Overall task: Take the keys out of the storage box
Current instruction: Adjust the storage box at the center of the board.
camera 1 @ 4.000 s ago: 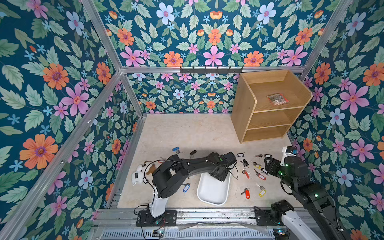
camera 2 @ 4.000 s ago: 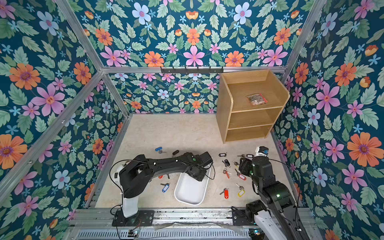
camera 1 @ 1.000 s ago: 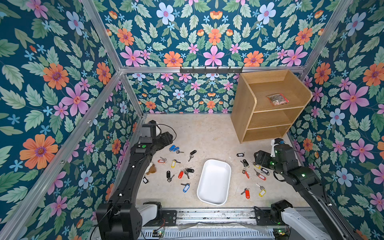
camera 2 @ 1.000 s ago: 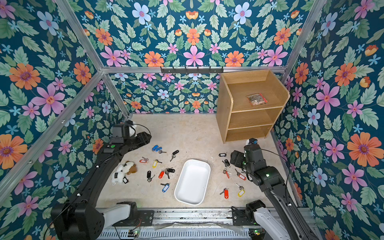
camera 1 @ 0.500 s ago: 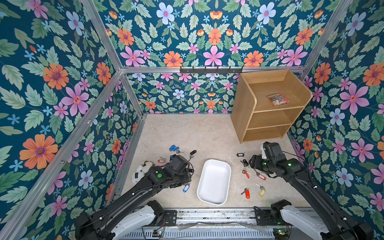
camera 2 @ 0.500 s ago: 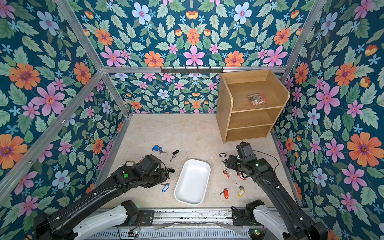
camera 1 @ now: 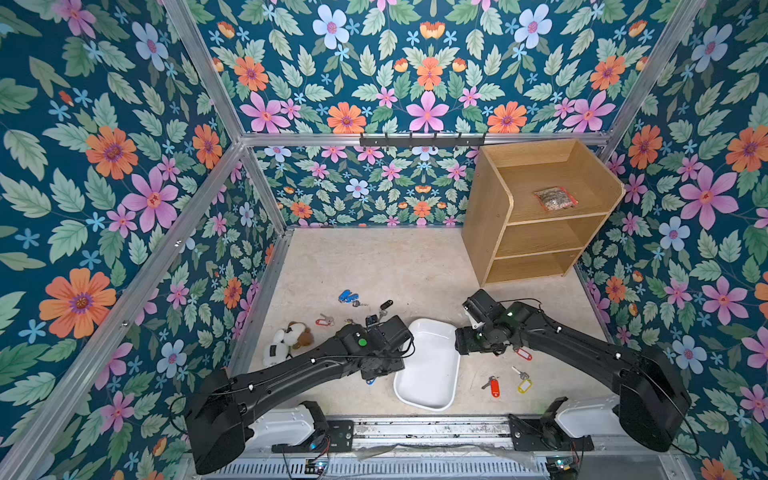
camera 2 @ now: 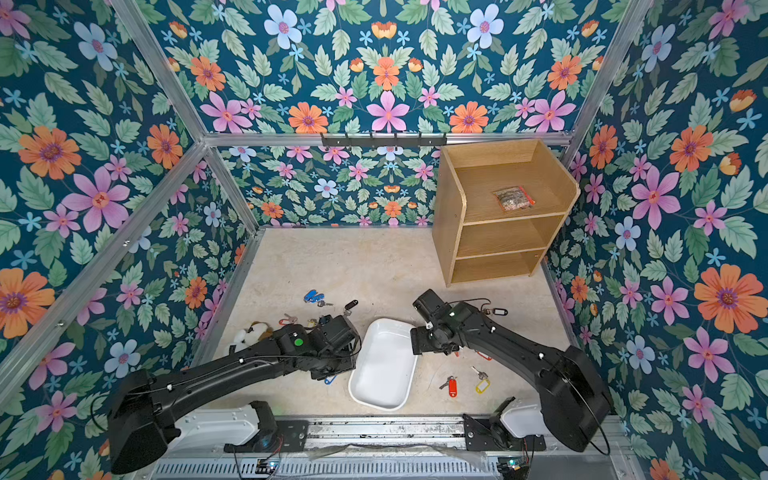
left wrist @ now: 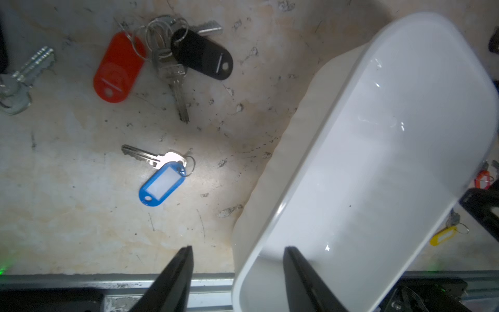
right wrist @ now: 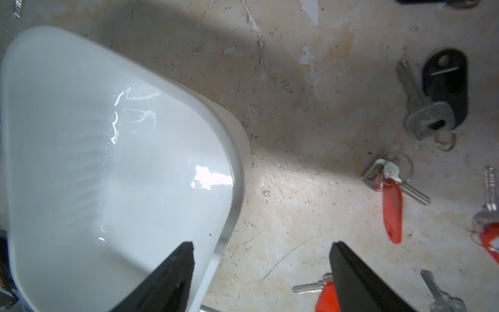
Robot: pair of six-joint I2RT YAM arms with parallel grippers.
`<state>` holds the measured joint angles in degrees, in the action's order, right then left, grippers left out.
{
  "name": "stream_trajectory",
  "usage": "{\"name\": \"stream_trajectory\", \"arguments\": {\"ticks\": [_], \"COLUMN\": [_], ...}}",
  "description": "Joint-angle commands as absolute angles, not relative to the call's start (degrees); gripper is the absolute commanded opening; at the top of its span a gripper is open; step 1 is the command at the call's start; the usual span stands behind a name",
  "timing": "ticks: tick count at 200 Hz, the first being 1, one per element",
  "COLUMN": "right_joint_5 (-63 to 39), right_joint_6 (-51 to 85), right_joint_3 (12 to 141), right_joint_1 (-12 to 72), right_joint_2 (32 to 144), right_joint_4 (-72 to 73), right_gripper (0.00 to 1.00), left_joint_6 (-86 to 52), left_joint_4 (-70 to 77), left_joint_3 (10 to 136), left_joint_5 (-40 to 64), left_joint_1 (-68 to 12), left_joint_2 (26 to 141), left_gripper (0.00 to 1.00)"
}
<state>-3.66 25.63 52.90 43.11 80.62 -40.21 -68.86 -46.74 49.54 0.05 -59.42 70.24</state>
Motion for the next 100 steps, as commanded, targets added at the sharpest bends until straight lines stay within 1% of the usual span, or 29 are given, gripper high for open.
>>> {"name": "stream_trajectory", "arguments": {"ticks": [1, 21, 42, 69, 84, 100], "right_joint_5": [-1.0, -0.1, 0.2, 0.4, 0.4, 0.4], "right_joint_6": [24.0, 22.4, 21.0, 19.7, 18.9, 18.0], "right_joint_3": [55.5, 59.0, 61.4, 62.7, 63.6, 64.6], "right_joint_1": [43.2, 43.2, 43.2, 43.2, 43.2, 43.2], "right_joint_2": [83.1, 85.5, 87.5, 89.7, 91.0, 92.1], "right_joint_4": [-40.1, -41.8, -42.4, -42.3, -42.2, -42.2], "right_gripper": [0.81, 0.78, 0.70, 0.66, 0.61, 0.60], "left_joint_6": [-70.7, -72.1, -72.7, -72.7, -72.7, -73.1], "left_joint_4": [-45.2, -43.5, -42.1, -42.1, -42.0, -42.1], "left_joint_3": [50.6, 49.9, 48.9, 48.4, 48.3, 48.3], "left_joint_5": [-1.0, -0.7, 0.0, 0.5, 0.7, 0.9], "left_joint_1": [-61.0, -62.5, -63.2, -63.5, -64.0, -64.6], "left_joint_2": [71.8, 72.2, 73.0, 74.6, 75.1, 75.0], "left_gripper": [0.62, 0.62, 0.62, 0.62, 0.62, 0.62]}}
